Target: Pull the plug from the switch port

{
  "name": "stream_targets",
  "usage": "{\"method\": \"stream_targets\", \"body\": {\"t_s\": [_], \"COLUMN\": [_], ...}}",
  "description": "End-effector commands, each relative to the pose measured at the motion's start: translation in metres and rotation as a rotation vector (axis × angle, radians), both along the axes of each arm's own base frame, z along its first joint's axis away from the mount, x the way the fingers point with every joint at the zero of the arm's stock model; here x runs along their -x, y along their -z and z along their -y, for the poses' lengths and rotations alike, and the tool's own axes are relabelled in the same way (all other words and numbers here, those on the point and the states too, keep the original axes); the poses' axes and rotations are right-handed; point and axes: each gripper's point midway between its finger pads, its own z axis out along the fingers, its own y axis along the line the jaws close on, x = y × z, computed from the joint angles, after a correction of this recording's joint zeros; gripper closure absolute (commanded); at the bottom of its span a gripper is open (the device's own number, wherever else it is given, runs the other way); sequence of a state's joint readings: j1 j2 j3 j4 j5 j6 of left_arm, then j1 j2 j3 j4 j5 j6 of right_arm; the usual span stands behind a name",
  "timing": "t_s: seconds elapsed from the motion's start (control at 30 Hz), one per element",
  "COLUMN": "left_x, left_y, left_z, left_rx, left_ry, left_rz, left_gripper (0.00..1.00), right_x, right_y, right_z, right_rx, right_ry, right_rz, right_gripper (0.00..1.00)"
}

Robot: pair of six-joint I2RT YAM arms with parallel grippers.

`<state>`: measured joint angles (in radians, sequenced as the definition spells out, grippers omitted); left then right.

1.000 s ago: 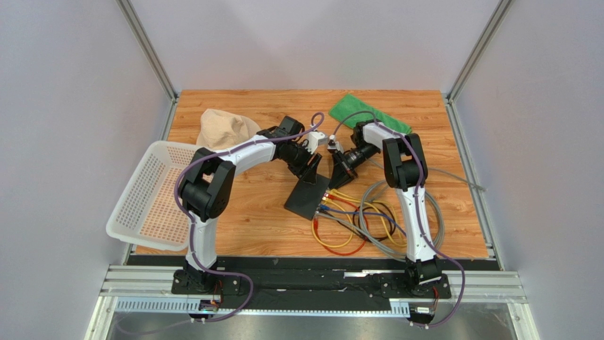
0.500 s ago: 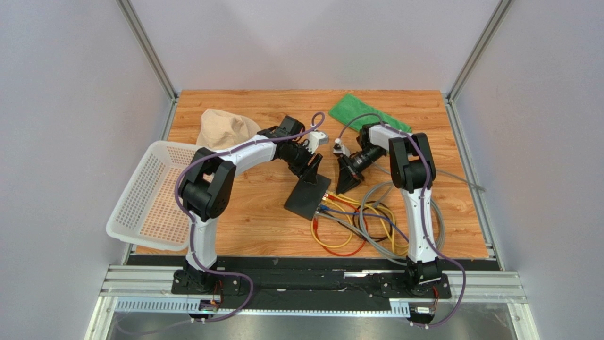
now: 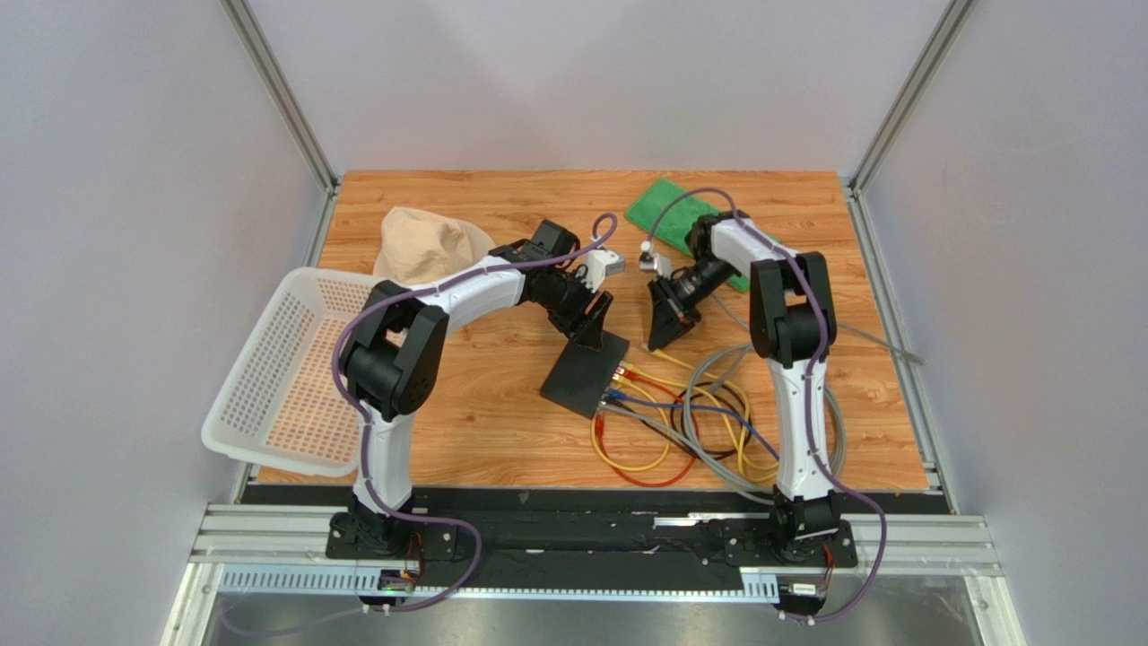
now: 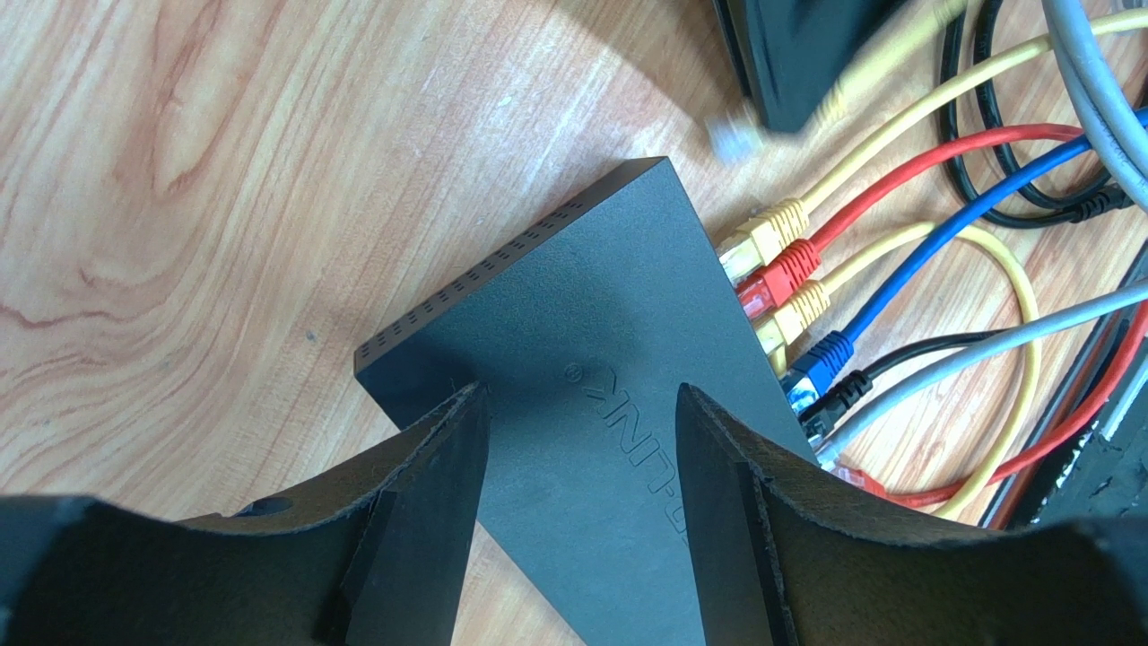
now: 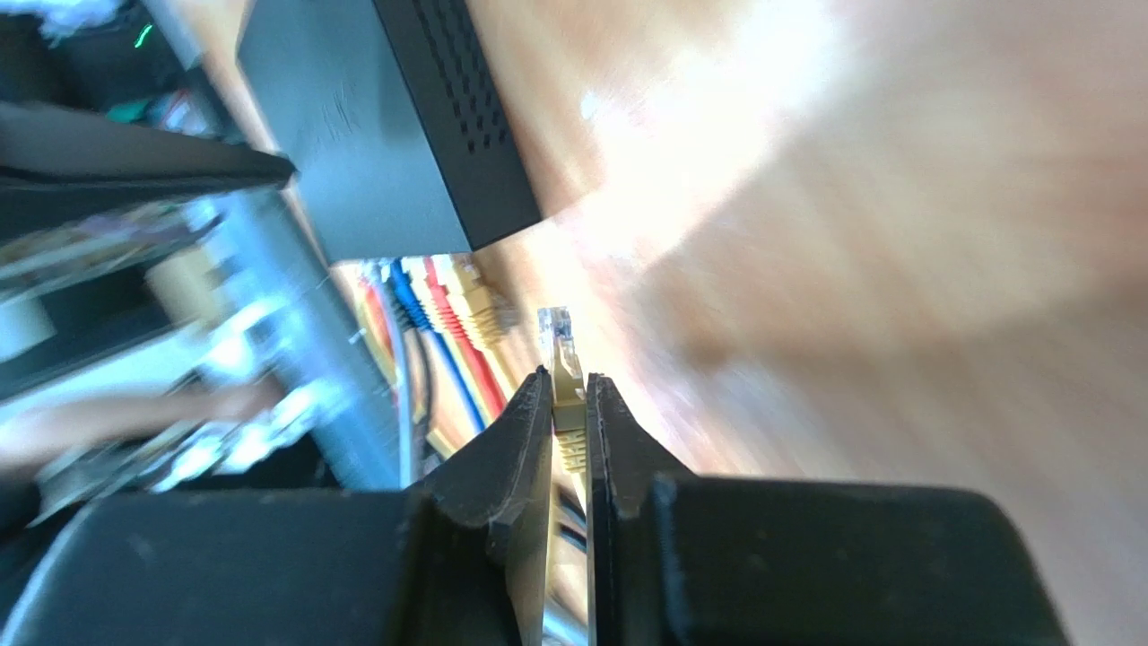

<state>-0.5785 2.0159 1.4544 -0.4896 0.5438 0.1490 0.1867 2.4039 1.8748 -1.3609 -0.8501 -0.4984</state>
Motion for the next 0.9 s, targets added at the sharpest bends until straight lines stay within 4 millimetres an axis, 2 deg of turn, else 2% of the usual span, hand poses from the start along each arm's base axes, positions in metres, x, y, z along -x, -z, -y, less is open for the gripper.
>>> {"method": "stream_targets", "body": {"t_s": [0.0,0.2,0.33,0.43,0.47,0.5,0.53,0.57,0.6,0.63,0.67,0.73,0.8,0.83,0.87], "left_x": [0.02,0.018,0.017,0.016,0.015,0.015,0.014,0.012,0.012,0.011,0.009,0.007,0.005,0.005,0.005], "left_y": [0.049,0.048,0.037,0.024,0.019,0.016,0.007,0.002,-0.002,-0.01,-0.016,-0.028,-0.038,-0.041,-0.043], "left_z": [-0.025,-0.027,-0.027,-0.026,-0.025,-0.025,-0.024,-0.024,-0.024,-0.024,-0.023,-0.024,-0.026,-0.027,-0.028], "left_rx": [-0.15,-0.153,-0.137,-0.118,-0.111,-0.109,-0.1,-0.095,-0.093,-0.087,-0.084,-0.08,-0.079,-0.082,-0.083], "left_ry": [0.014,0.012,0.017,0.022,0.021,0.024,0.026,0.024,0.026,0.024,0.02,0.019,0.016,0.012,0.004], "left_rz": [-0.093,-0.078,-0.061,-0.044,-0.034,-0.031,-0.015,-0.003,0.004,0.021,0.035,0.062,0.088,0.095,0.094], "left_gripper": [0.37,0.37,0.36,0.35,0.35,0.33,0.32,0.32,0.31,0.31,0.31,0.3,0.29,0.28,0.26], "right_x": [-0.084,-0.13,-0.144,-0.15,-0.147,-0.156,-0.159,-0.165,-0.167,-0.167,-0.166,-0.162,-0.154,-0.147,-0.144], "right_y": [-0.065,-0.063,-0.066,-0.061,-0.054,-0.054,-0.055,-0.06,-0.065,-0.074,-0.089,-0.132,-0.158,-0.187,-0.201], "right_z": [0.032,0.071,0.091,0.108,0.114,0.12,0.125,0.127,0.122,0.117,0.108,0.089,0.08,0.077,0.075], "right_rx": [0.086,0.3,0.355,0.41,0.429,0.45,0.46,0.463,0.432,0.373,0.296,0.178,0.142,0.127,0.109], "right_ry": [0.104,0.178,0.235,0.248,0.253,0.274,0.295,0.316,0.323,0.337,0.339,0.355,0.336,0.331,0.333], "right_rz": [0.424,0.574,0.611,0.652,0.649,0.688,0.699,0.716,0.714,0.704,0.706,0.752,0.804,0.871,0.909], "right_gripper": [1.0,1.0,1.0,1.0,1.0,0.99,0.84,0.74,0.61,0.5,0.43,0.38,0.35,0.31,0.3]}}
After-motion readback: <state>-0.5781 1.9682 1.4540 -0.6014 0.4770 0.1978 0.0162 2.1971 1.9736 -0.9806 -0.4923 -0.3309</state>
